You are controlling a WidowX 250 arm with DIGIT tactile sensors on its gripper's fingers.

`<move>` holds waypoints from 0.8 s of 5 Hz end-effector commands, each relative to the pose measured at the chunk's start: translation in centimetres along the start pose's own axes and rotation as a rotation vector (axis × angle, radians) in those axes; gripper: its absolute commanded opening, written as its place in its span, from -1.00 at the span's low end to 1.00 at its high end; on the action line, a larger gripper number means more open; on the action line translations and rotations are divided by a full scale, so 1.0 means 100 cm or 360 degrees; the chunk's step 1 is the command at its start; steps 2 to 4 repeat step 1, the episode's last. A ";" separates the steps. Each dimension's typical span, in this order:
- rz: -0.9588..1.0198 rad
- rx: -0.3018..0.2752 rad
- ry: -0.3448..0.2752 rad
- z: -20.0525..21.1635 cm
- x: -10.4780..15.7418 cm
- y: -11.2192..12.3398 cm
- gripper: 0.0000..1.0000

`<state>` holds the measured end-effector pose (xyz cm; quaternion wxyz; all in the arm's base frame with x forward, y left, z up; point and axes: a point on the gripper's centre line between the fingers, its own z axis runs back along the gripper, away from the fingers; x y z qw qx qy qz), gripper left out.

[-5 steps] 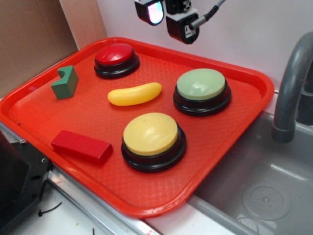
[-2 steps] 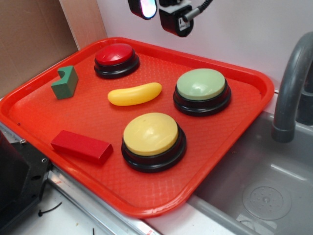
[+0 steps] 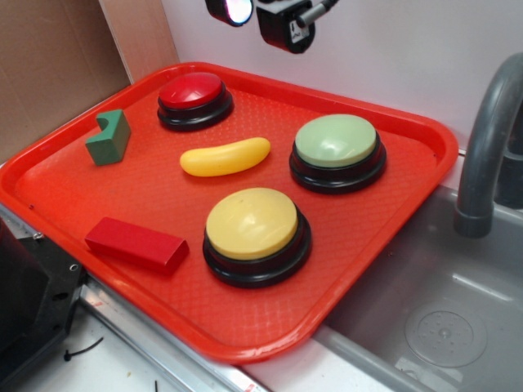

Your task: Push the green button.

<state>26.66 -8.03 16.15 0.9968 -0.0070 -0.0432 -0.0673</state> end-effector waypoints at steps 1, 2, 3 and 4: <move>-0.0097 0.0170 -0.0212 0.037 -0.008 -0.007 1.00; -0.0097 0.0170 -0.0212 0.037 -0.008 -0.007 1.00; -0.0097 0.0170 -0.0212 0.037 -0.008 -0.007 1.00; -0.0097 0.0170 -0.0212 0.037 -0.008 -0.007 1.00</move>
